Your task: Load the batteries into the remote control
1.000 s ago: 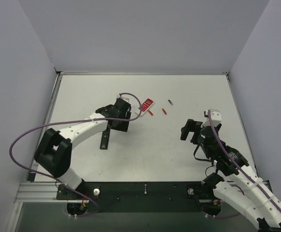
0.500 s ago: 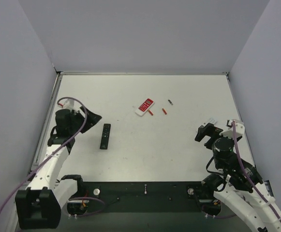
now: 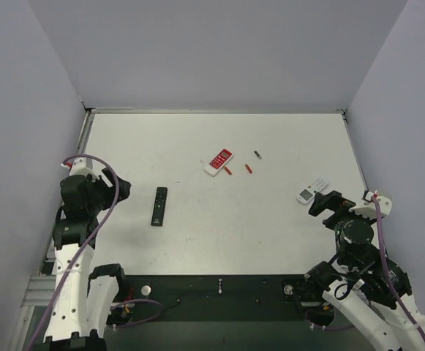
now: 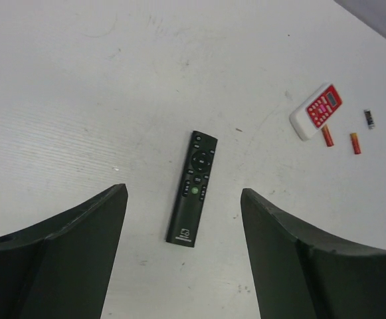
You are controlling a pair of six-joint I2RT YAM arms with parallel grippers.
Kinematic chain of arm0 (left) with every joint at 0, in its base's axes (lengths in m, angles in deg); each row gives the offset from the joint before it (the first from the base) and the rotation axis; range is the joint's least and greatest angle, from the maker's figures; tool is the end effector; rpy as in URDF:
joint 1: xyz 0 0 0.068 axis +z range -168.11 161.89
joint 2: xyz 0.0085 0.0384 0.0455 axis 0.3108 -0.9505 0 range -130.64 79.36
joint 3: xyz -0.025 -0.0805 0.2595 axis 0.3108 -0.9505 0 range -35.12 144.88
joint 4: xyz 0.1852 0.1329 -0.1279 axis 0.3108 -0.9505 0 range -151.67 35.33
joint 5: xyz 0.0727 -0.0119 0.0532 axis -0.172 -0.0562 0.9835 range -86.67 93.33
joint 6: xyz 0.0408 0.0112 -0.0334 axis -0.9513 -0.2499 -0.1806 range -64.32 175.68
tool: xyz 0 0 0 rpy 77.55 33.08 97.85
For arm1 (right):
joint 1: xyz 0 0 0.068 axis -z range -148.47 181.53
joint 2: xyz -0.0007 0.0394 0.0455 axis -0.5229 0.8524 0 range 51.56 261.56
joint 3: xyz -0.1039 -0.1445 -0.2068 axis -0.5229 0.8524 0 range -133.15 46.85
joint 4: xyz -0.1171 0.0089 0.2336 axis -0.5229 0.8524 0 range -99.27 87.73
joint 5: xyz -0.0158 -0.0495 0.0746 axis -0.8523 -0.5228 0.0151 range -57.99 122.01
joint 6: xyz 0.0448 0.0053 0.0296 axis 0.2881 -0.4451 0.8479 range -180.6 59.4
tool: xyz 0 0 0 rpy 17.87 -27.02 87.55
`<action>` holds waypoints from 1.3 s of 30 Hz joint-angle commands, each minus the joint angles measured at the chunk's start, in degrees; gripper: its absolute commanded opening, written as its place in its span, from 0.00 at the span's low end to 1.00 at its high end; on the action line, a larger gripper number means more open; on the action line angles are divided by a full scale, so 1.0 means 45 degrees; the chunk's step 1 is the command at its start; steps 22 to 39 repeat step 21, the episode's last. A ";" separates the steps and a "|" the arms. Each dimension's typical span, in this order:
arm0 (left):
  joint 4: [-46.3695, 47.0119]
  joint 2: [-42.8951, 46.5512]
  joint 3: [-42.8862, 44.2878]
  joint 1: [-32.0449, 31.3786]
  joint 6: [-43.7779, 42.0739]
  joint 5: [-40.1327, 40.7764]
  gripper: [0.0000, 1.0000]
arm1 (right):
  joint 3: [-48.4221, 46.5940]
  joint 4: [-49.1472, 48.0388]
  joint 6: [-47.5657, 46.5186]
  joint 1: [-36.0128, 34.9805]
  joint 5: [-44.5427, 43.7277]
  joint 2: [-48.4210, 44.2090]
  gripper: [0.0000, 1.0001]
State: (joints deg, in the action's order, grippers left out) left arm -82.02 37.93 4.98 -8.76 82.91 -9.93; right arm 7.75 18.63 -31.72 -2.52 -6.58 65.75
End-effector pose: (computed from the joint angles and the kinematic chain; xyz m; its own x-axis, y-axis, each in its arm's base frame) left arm 0.1627 0.0185 0.2904 -0.4397 -0.5237 -0.7297 -0.1808 0.8474 -0.4993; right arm 0.0644 0.0167 0.3304 0.0000 0.4556 -0.8902 0.0896 0.8866 0.4537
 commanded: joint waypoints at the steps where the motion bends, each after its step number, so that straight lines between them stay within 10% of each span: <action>1: -0.1557 0.0983 0.0777 -0.0864 -0.1713 0.4113 0.80 | -0.0961 0.0011 -0.1220 0.0026 -0.0800 0.0692 0.99; 11: -0.1577 0.1902 0.0641 -0.1978 -0.1694 0.6675 0.80 | -0.0903 -0.0106 -0.1711 0.0006 -0.1346 0.1044 0.99; 39: -0.1422 0.1941 0.0445 -0.2818 -0.1714 0.6482 0.80 | -0.0864 -0.0204 -0.1711 0.0006 -0.1464 0.1669 0.97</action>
